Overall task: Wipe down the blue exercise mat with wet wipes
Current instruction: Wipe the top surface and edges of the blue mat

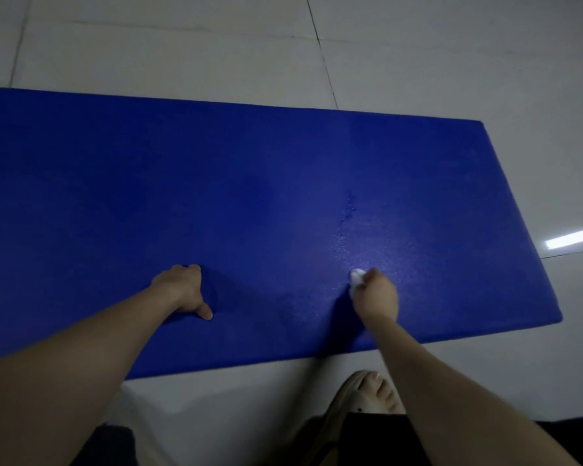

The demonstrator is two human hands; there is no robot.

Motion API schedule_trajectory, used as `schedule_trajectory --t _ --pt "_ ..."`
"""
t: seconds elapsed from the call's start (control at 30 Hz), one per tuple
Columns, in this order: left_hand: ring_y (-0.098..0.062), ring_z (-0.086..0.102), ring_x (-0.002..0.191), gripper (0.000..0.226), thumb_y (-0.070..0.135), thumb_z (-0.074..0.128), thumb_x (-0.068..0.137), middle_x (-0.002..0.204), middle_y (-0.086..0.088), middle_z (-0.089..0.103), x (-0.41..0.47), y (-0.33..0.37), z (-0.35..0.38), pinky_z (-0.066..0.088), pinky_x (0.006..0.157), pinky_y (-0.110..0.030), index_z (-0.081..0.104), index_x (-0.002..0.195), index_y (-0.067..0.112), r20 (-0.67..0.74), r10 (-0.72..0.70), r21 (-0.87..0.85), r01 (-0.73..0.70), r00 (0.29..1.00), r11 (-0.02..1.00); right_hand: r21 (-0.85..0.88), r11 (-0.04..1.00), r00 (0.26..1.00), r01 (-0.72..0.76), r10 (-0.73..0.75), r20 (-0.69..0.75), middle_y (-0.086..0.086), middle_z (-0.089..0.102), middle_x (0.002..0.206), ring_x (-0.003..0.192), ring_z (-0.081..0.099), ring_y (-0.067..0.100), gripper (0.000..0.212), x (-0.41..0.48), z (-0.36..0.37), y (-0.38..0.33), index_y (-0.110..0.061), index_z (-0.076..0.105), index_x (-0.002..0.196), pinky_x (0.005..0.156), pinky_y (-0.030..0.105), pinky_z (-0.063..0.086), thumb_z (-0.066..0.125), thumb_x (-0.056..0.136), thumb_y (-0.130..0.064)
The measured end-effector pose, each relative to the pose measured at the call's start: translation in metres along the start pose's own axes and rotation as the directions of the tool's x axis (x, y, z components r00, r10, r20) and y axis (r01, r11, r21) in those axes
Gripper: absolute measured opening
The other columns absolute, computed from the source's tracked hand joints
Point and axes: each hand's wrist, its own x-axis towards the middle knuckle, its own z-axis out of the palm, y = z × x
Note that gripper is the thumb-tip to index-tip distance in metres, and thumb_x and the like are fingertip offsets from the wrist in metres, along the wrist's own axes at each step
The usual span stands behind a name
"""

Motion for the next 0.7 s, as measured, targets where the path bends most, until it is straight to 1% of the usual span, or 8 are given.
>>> schedule_trajectory --t 0.1,0.2,0.27,0.37,0.47,0.57,0.63,0.7 --pt "-0.021 0.054 0.113 0.101 0.062 0.085 0.067 0.135 -0.002 0.048 0.002 0.002 -0.001 0.053 0.093 -0.036 0.037 0.144 0.018 0.003 0.006 0.009 -0.006 1.000 1.000 0.055 0.989 0.987 -0.137 0.140 -0.075 0.022 0.069 0.104 0.094 0.062 0.037 0.030 0.015 -0.021 0.014 -0.008 0.054 0.090 0.072 0.033 0.037 0.052 0.102 -0.035" --pt "-0.020 0.054 0.110 0.098 0.062 0.085 0.066 0.131 -0.001 0.050 0.002 0.002 -0.001 0.054 0.094 -0.036 0.039 0.141 0.018 0.015 0.002 0.020 -0.003 1.000 1.000 0.049 0.988 0.988 -0.145 0.147 -0.041 0.020 0.069 0.105 0.098 0.063 0.036 0.022 0.015 -0.004 0.002 -0.005 0.060 0.100 0.071 0.031 0.038 0.057 0.099 -0.027" --pt "-0.020 0.054 0.110 0.098 0.062 0.085 0.066 0.131 -0.001 0.050 0.003 0.003 -0.002 0.053 0.094 -0.036 0.039 0.141 0.018 0.013 0.001 0.028 -0.002 1.000 1.000 0.029 0.997 0.998 -0.066 0.067 -0.016 0.016 0.067 0.106 0.093 0.063 0.033 0.017 0.004 0.015 -0.015 -0.008 0.061 0.104 0.071 0.032 0.045 0.060 0.095 -0.022" --pt "-0.020 0.054 0.108 0.098 0.062 0.085 0.066 0.130 -0.001 0.050 0.003 0.003 -0.002 0.054 0.092 -0.036 0.039 0.140 0.019 0.007 -0.003 0.031 0.003 1.000 1.000 0.055 0.997 0.997 0.059 -0.062 0.046 0.013 0.065 0.108 0.094 0.064 0.032 0.020 -0.019 0.039 -0.044 -0.012 0.062 0.112 0.080 0.038 0.054 0.062 0.093 -0.019" --pt "-0.018 0.054 0.104 0.093 0.063 0.085 0.066 0.124 0.001 0.051 0.002 0.004 -0.002 0.054 0.087 -0.033 0.041 0.136 0.019 0.006 -0.004 0.037 0.003 1.000 0.999 0.020 0.968 0.957 0.251 -0.251 0.144 0.014 0.062 0.111 0.096 0.064 0.033 0.023 -0.045 0.061 -0.074 -0.013 0.062 0.117 0.083 0.036 0.050 0.060 0.096 -0.021" --pt "-0.018 0.054 0.104 0.094 0.063 0.086 0.064 0.122 0.001 0.051 0.003 0.003 -0.002 0.054 0.088 -0.034 0.042 0.135 0.020 0.009 0.000 0.027 -0.001 1.000 1.000 -0.041 0.896 0.871 0.442 -0.417 0.259 0.015 0.061 0.111 0.095 0.062 0.034 0.020 -0.062 0.075 -0.094 -0.009 0.061 0.113 0.074 0.034 0.042 0.058 0.098 -0.022" --pt "-0.019 0.055 0.108 0.097 0.063 0.087 0.063 0.126 0.000 0.051 0.003 0.002 -0.002 0.054 0.091 -0.035 0.041 0.137 0.019 0.006 0.005 0.015 -0.005 1.000 1.000 -0.040 0.882 0.854 0.469 -0.441 0.278 0.015 0.062 0.108 0.092 0.062 0.034 0.021 -0.057 0.075 -0.094 -0.008 0.061 0.108 0.072 0.034 0.044 0.057 0.099 -0.026" --pt "-0.020 0.054 0.111 0.099 0.063 0.087 0.064 0.131 -0.001 0.050 0.002 0.001 -0.002 0.054 0.091 -0.035 0.039 0.140 0.019 0.005 0.005 0.015 -0.006 1.000 1.000 -0.014 0.906 0.882 0.423 -0.408 0.237 0.013 0.064 0.103 0.089 0.064 0.034 0.025 -0.040 0.065 -0.085 -0.011 0.064 0.101 0.074 0.037 0.051 0.056 0.098 -0.034"
